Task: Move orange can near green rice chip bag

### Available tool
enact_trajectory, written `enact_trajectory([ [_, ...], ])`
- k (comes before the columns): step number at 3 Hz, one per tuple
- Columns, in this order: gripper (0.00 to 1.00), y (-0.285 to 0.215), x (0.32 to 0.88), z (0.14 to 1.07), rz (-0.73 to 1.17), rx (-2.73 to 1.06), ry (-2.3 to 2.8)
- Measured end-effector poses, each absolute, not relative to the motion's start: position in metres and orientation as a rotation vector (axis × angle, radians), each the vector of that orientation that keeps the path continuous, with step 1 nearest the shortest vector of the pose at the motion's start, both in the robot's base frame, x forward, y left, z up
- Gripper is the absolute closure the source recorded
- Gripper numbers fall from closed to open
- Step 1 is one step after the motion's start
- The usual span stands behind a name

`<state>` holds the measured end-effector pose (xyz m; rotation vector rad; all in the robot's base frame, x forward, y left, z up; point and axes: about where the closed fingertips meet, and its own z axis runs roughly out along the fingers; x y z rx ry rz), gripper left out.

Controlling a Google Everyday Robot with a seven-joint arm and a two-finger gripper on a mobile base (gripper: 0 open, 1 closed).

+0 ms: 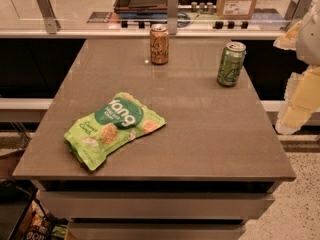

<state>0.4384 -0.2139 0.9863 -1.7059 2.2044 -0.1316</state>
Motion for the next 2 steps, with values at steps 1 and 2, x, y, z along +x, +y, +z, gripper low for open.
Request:
enact_trajectory([
  [1,0.0,-0.214,0.438,0.986,-0.132,-1.706,2.204],
  [2,0.0,-0.206,0.456,0.992,-0.14,-1.676,2.157],
])
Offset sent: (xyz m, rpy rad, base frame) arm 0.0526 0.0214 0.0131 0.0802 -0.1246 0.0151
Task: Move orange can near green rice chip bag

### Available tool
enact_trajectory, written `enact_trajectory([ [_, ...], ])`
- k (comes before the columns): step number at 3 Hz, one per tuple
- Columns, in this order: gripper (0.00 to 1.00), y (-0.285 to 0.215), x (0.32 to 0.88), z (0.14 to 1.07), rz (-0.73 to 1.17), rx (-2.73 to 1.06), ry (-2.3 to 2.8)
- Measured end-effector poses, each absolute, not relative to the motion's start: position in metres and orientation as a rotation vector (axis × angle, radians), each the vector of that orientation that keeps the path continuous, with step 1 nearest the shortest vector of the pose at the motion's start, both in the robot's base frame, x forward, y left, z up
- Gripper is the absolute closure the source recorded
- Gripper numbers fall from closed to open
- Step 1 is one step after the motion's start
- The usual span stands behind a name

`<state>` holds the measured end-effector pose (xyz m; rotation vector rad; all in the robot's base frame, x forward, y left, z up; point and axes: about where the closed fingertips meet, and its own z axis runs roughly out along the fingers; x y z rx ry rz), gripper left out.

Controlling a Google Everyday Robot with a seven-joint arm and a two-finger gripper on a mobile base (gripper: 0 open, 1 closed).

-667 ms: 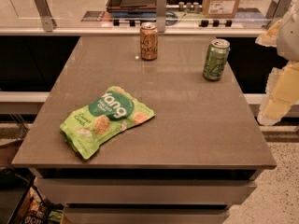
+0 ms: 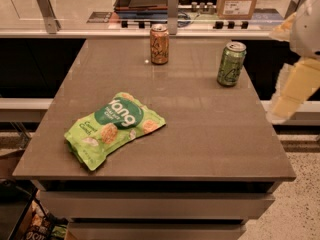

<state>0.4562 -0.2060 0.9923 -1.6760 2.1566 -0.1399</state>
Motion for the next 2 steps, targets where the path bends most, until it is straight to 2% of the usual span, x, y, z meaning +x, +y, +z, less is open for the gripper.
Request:
enact_trajectory([
  [2,0.0,-0.162,0.519,0.988,-0.005,-1.545,2.034],
])
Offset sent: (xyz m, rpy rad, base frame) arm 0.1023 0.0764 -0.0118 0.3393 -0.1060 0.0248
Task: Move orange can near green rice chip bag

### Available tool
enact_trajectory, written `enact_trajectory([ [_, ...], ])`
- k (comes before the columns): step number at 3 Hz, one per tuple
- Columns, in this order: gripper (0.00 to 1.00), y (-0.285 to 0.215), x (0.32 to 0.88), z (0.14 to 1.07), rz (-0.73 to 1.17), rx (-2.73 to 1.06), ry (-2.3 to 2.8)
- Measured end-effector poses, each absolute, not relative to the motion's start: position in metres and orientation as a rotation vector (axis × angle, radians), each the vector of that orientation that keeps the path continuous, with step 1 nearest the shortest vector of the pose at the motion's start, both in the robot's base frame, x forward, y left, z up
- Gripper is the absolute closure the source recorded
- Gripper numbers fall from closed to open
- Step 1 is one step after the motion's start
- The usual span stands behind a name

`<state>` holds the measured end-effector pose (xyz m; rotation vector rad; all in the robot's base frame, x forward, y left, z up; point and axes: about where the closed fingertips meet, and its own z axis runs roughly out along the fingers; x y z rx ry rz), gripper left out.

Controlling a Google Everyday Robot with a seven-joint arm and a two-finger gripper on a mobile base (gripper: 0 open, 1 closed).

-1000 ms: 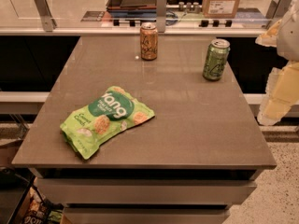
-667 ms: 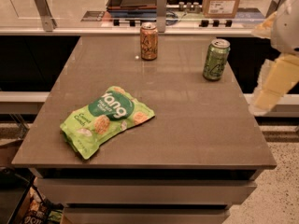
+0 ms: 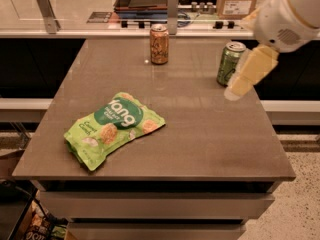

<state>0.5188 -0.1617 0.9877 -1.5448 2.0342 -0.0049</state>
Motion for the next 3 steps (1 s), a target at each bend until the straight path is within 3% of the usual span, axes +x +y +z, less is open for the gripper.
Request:
enact_trajectory([
  [3,0.0,-0.122,0.591,0.963,0.209,-1.169,2.01],
])
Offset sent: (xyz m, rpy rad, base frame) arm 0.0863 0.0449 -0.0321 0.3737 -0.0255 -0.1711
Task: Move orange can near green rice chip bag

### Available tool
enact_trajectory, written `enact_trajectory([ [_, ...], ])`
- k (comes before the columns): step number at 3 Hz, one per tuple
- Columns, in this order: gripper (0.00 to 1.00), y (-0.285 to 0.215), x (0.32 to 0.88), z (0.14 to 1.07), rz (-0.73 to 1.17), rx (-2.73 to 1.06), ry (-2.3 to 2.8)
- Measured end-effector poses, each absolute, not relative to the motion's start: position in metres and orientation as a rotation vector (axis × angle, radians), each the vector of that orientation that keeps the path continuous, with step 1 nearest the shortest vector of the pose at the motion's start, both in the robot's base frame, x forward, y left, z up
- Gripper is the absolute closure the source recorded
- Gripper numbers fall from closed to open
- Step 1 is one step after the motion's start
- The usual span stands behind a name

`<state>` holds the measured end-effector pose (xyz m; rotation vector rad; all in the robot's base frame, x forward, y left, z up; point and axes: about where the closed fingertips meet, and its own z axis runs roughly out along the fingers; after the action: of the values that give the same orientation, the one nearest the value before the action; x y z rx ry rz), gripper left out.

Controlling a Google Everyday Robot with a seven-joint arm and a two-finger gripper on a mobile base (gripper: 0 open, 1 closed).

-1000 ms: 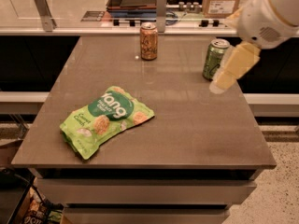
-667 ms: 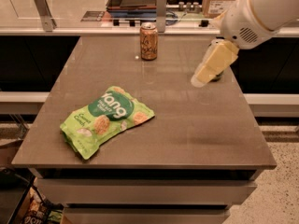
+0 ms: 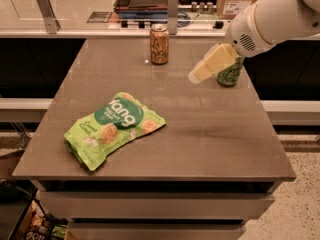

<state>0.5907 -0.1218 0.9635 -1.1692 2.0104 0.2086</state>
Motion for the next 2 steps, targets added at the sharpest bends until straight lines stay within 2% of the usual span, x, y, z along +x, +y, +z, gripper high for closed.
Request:
enact_trajectory([
  [2,0.0,-0.118,0.604,0.973,0.193,-1.133,1.976],
])
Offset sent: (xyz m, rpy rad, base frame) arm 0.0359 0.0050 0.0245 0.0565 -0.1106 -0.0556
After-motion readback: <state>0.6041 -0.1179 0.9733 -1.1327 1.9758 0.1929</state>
